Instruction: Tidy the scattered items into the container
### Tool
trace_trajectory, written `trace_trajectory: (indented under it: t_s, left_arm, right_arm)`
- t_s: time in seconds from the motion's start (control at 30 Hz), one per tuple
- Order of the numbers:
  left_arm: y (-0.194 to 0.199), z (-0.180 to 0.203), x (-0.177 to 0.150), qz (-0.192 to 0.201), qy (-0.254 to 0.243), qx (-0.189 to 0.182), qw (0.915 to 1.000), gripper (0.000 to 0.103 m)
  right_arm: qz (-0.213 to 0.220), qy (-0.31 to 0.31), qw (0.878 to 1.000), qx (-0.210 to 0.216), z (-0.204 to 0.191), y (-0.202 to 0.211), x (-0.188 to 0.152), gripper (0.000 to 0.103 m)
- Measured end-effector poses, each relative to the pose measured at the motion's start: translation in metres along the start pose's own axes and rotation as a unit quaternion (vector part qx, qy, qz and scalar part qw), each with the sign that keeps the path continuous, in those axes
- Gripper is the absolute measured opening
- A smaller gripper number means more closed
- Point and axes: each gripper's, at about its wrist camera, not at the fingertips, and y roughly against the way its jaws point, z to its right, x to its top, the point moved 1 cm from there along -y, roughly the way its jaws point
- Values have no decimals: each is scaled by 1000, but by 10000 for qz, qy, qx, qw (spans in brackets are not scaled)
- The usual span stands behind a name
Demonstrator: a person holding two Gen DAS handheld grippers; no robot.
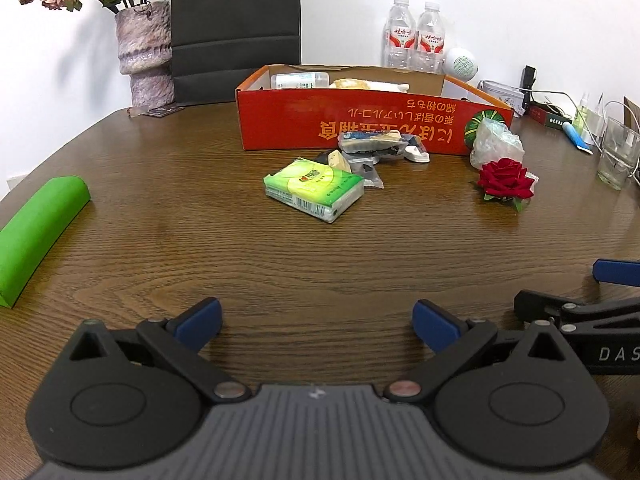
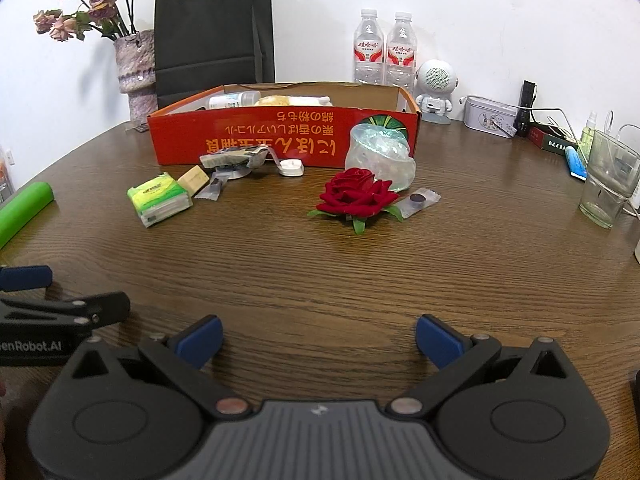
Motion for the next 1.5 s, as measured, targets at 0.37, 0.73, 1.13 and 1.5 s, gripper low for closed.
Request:
trace_trajectory:
  t_s: [0.37, 0.73, 1.13, 1.5]
  left_arm:
    - [0, 0, 0, 4, 3, 1, 10000, 103]
    - [-42, -19, 74, 567, -730, -755, 9929, 103]
    - [-77, -36, 78, 23, -424, -1255, 9912, 67]
    - [-42, -60, 169, 822, 694, -980, 9894, 66]
  right_arm:
    - [-7, 2, 10000, -8, -1, -1, 0, 103]
    - [277, 59, 9995, 101, 17, -24, 52, 99]
    - [28, 224, 9992, 338, 25, -82, 76, 51]
    - [727, -15, 9902, 1193, 30, -12, 126, 44]
